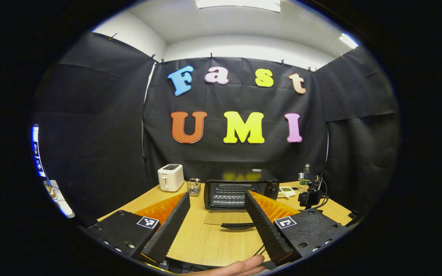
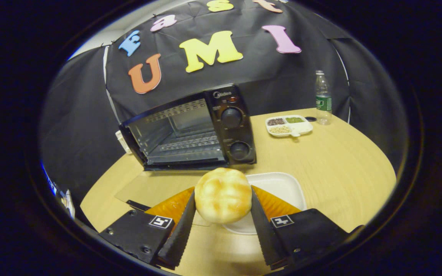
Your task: Open the electric oven with the left hand, put the food in, and close the electric oven.
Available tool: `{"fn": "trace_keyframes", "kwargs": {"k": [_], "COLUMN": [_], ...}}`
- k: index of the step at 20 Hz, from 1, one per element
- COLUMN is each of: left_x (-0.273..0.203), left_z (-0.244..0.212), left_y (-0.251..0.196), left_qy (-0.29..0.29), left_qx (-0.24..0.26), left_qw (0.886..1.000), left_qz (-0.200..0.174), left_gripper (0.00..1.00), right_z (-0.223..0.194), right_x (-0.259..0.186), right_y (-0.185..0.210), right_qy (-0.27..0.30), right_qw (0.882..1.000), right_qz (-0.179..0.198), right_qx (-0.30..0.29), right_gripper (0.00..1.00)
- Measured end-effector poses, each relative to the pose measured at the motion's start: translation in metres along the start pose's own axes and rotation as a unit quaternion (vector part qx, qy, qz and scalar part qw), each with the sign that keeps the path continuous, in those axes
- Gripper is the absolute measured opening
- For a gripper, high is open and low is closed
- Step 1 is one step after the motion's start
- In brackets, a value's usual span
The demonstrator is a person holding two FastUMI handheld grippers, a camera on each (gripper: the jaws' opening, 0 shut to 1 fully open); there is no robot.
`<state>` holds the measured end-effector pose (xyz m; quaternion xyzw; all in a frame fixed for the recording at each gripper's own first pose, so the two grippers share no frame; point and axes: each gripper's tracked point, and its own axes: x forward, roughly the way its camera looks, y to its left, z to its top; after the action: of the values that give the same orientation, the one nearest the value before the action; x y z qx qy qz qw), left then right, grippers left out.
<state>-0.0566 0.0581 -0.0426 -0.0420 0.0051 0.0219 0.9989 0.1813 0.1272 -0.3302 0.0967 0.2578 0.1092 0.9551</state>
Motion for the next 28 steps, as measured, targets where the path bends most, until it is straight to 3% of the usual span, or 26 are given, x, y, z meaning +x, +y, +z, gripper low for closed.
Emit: {"fn": "trace_keyframes", "kwargs": {"k": [1,2,3,4,6,7,8,16,20,22,25,28], "left_x": [-0.002,-0.002,-0.005,-0.005,-0.008,-0.008,-0.006,0.004,0.015,0.018,0.028,0.031], "left_z": [-0.001,-0.002,-0.002,-0.003,-0.003,-0.003,-0.004,-0.019,-0.027,-0.030,-0.041,-0.047], "left_y": [0.003,0.009,0.013,0.014,0.014,0.015,0.018,0.044,0.067,0.073,0.088,0.094], "left_qy": [-0.001,-0.002,-0.005,-0.007,-0.008,-0.008,-0.008,0.014,0.024,0.028,0.041,0.050], "left_qx": [0.006,0.013,0.020,0.025,0.028,0.027,0.026,0.025,0.016,0.011,0.008,-0.002], "left_qw": [1.000,1.000,1.000,0.999,0.999,0.999,1.000,0.999,0.998,0.998,0.997,0.996], "left_qz": [0.004,0.011,0.018,0.020,0.016,0.016,0.017,0.032,0.052,0.052,0.066,0.072], "left_gripper": [0.94,0.84,0.84,0.94,0.94,0.85,0.94,0.94,0.94,0.94,0.94,0.94], "right_z": [0.003,0.006,0.006,0.006,0.007,0.014,0.022,0.043,0.054,0.072,0.077,0.093], "right_x": [0.001,0.003,0.006,0.009,0.016,0.017,0.020,0.063,0.103,0.121,0.154,0.178], "right_y": [0.013,0.027,0.039,0.051,0.075,0.081,0.085,0.130,0.134,0.133,0.125,0.107], "right_qy": [-0.010,-0.017,-0.020,-0.019,-0.018,-0.031,-0.050,-0.109,-0.114,-0.136,-0.128,-0.153], "right_qw": [1.000,1.000,1.000,0.999,0.997,0.995,0.992,0.973,0.962,0.961,0.957,0.959], "right_qz": [0.006,0.015,0.021,0.031,0.049,0.048,0.042,0.025,0.018,0.016,0.007,-0.011], "right_qx": [0.003,0.003,0.008,0.020,0.059,0.086,0.106,0.202,0.246,0.241,0.261,0.240], "right_gripper": [0.79,0.78,0.78,0.78,0.77,0.78,0.78,0.76,0.78,0.78,0.78,0.78]}}
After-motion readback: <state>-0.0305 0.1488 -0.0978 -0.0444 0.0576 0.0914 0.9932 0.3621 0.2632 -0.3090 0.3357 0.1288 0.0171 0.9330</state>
